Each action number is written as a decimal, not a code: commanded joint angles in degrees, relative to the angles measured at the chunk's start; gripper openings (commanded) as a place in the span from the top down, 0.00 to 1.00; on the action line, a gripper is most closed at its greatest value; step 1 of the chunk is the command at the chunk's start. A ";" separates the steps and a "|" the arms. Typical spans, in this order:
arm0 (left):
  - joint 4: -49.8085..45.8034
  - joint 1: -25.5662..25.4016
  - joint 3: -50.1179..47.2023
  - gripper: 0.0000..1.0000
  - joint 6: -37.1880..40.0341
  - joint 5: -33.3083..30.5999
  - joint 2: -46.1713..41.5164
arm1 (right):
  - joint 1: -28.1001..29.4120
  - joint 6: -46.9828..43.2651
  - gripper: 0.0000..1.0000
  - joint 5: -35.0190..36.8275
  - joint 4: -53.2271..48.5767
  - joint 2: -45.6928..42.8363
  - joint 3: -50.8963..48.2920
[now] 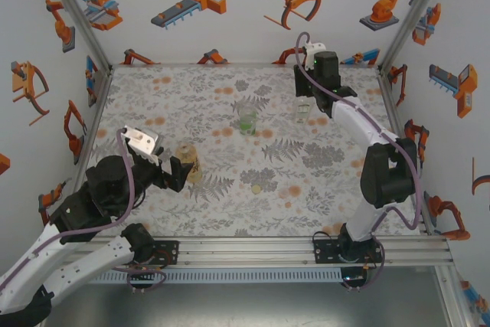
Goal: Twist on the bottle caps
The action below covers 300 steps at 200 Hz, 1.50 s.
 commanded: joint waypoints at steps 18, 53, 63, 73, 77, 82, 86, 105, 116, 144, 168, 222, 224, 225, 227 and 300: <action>0.37 0.31 -0.87 0.12 -1.11 0.48 -1.35 | -0.30 -1.87 0.45 -0.57 -3.61 -0.45 4.68; 1.02 0.31 -1.48 0.11 -0.95 0.44 -1.99 | -0.34 -2.92 0.44 -1.10 -4.85 -1.89 6.60; 1.30 0.24 -1.74 0.11 -0.87 0.63 -1.98 | -0.28 -3.29 0.44 -1.19 -4.98 -2.14 6.68; 1.43 0.31 -1.83 0.11 -0.65 0.90 -1.97 | -0.29 -3.48 0.44 -1.42 -5.42 -2.32 6.79; 1.43 0.31 -1.83 0.11 -0.65 0.95 -1.99 | -0.36 -3.56 0.44 -1.57 -5.64 -2.38 6.72; 1.34 0.30 -1.82 0.11 -0.65 1.05 -1.80 | -0.31 -3.57 0.45 -1.89 -5.91 -2.51 6.66; 1.34 0.31 -1.83 0.11 -0.73 1.06 -1.78 | -0.28 -3.51 0.45 -2.04 -5.99 -2.79 6.55; 1.28 0.31 -1.84 0.11 -0.73 1.24 -1.60 | -0.28 -3.44 0.45 -4.71 -5.49 -4.24 5.12; 1.56 0.31 -2.00 0.11 -0.73 1.25 -1.55 | -0.34 -3.47 0.45 -6.41 -5.09 -5.42 4.05; 2.57 0.31 -2.53 0.11 -0.43 1.19 -1.27 | -0.29 -3.20 0.45 -7.06 -5.63 -8.70 1.52; 3.26 0.31 -2.87 0.10 -0.12 1.40 -0.61 | -0.29 -2.72 0.44 -7.87 -7.10 -11.94 -1.10; 5.12 0.27 -3.59 0.10 -0.03 1.74 1.51 | -0.33 -1.46 0.44 -15.64 -6.58 -20.49 -11.68; 5.19 0.26 -3.59 0.10 -0.03 1.77 1.65 | -0.29 -1.46 0.44 -16.07 -6.40 -20.81 -12.15; 5.20 0.28 -3.63 0.10 -0.03 1.78 1.64 | -0.29 -1.46 0.44 -16.36 -6.28 -20.94 -12.35; 5.27 0.30 -3.67 0.10 0.02 1.78 1.77 | -0.33 -1.50 0.44 -16.87 -6.06 -21.21 -12.89; 3.29 0.31 -3.00 0.09 -0.59 1.80 1.05 | 0.61 0.77 0.44 -33.86 15.54 -24.21 -31.84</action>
